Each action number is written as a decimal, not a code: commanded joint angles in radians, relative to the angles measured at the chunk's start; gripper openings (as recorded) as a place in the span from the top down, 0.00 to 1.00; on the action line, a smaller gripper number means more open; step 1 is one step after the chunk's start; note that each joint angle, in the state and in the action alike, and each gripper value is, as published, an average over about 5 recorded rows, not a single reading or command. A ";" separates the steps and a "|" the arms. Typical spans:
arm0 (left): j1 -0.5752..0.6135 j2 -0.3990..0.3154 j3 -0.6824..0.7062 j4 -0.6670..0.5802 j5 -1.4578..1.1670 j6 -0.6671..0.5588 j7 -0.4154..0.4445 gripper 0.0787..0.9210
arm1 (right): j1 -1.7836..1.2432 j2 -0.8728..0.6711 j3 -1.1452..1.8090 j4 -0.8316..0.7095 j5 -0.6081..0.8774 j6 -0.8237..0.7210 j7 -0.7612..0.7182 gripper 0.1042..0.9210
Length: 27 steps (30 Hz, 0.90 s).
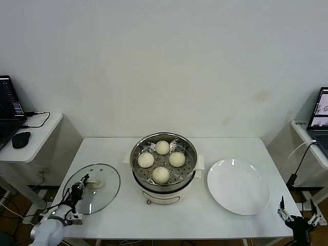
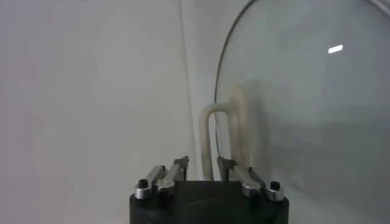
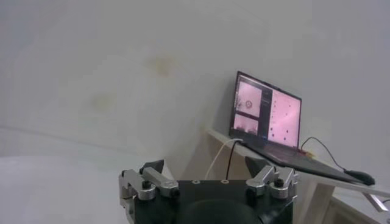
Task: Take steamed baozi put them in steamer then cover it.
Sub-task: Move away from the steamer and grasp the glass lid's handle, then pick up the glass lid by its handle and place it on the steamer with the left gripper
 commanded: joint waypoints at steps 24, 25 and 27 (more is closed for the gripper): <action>0.265 -0.027 -0.151 -0.385 -0.116 0.120 -0.144 0.92 | -0.024 -0.009 -0.033 0.013 -0.027 0.023 -0.004 0.12; 0.290 -0.025 -0.162 -0.427 -0.124 0.139 -0.131 0.92 | -0.025 -0.010 -0.036 0.015 -0.030 0.023 -0.004 0.12; 0.333 -0.020 -0.182 -0.513 -0.143 0.184 -0.098 0.92 | -0.027 -0.010 -0.042 0.021 -0.034 0.024 -0.004 0.12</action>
